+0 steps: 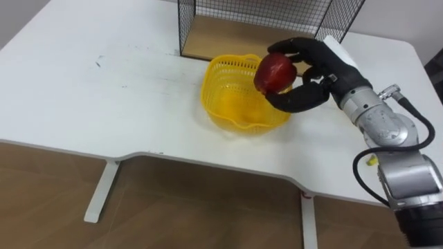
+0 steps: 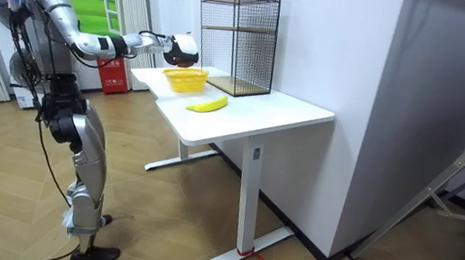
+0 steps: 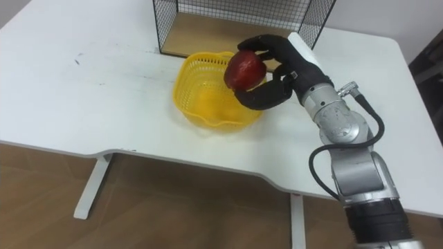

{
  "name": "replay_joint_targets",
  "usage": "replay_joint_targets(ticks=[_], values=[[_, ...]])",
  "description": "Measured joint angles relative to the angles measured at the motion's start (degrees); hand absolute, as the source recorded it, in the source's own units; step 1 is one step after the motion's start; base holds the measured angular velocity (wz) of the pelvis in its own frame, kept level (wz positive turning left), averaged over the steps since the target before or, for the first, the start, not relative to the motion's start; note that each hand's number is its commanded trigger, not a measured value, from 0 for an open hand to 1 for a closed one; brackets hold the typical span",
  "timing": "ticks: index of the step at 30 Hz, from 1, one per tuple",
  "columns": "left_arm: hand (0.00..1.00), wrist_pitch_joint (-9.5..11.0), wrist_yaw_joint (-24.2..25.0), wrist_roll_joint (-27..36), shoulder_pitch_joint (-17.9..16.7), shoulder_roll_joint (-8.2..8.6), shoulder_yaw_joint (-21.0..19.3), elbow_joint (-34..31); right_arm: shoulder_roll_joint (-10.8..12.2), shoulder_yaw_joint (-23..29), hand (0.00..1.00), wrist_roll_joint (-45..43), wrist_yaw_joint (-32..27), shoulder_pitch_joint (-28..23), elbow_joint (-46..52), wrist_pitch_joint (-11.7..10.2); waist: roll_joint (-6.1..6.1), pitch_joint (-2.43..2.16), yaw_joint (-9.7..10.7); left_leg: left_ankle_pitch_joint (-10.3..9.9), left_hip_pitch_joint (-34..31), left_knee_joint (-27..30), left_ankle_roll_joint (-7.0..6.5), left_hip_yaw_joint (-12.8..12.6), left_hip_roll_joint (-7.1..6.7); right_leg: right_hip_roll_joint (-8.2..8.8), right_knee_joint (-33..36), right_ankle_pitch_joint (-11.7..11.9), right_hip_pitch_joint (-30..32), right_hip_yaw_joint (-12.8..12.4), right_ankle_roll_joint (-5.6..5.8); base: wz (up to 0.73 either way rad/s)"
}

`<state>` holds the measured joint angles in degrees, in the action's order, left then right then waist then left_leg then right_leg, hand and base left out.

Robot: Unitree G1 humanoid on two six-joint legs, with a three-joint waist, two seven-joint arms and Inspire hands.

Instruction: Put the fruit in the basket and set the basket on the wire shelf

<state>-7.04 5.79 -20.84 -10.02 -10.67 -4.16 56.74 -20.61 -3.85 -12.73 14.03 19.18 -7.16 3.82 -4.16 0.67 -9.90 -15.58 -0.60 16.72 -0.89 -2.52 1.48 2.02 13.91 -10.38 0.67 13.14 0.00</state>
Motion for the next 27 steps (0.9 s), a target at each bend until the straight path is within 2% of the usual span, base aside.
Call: replay_joint_targets(ticks=[1,2,3,10,14,27], values=[[0.0,0.0,0.0,0.0,0.0,0.0,0.0,0.0,0.0,0.0,0.92,-0.2,0.0,0.0,0.0,0.0,0.0,0.0,0.0,0.0,0.0,0.0,0.0,0.0,0.0,0.0,0.0,0.0,0.0,0.0,0.0,0.0],[0.0,0.0,0.1,0.0,0.1,0.0,0.0,0.0,0.0,0.0,0.5,-0.3,0.0,0.0,0.0,0.0,-0.01,-0.01,0.0,0.0,0.0,0.0,0.0,0.0,0.0,0.0,0.0,0.0,0.0,0.0,0.0,0.0],[0.0,0.0,0.2,0.0,0.1,0.0,0.0,0.0,0.0,0.0,0.0,-0.6,0.0,0.0,0.0,0.0,-0.03,-0.02,0.0,0.0,0.0,0.0,0.0,0.0,0.0,0.0,0.0,0.0,0.0,0.0,0.0,0.0],[0.0,0.0,0.1,0.0,0.4,-0.01,0.0,0.1,0.0,0.0,0.0,-0.6,0.1,0.0,-1.0,0.0,-0.22,-0.13,0.0,0.0,0.1,0.0,-0.01,0.2,-0.04,0.08,0.0,0.0,-0.2,0.1,0.0,0.01],[0.0,-0.1,-0.1,0.0,0.4,-0.03,-0.1,0.1,0.0,0.0,0.0,-0.6,-0.1,0.0,-1.8,0.1,-0.23,-0.12,0.0,0.1,0.3,0.0,-0.08,0.5,-0.07,0.58,0.0,0.0,-0.5,1.1,0.0,0.05],[0.0,-0.1,-0.1,0.0,0.5,-0.11,0.0,0.2,0.0,0.0,0.0,2.5,-0.1,0.0,-2.2,0.1,-0.3,0.16,0.2,0.1,-0.2,0.6,-0.17,1.3,-0.13,0.61,0.1,0.0,-1.0,1.8,0.08,0.03]])
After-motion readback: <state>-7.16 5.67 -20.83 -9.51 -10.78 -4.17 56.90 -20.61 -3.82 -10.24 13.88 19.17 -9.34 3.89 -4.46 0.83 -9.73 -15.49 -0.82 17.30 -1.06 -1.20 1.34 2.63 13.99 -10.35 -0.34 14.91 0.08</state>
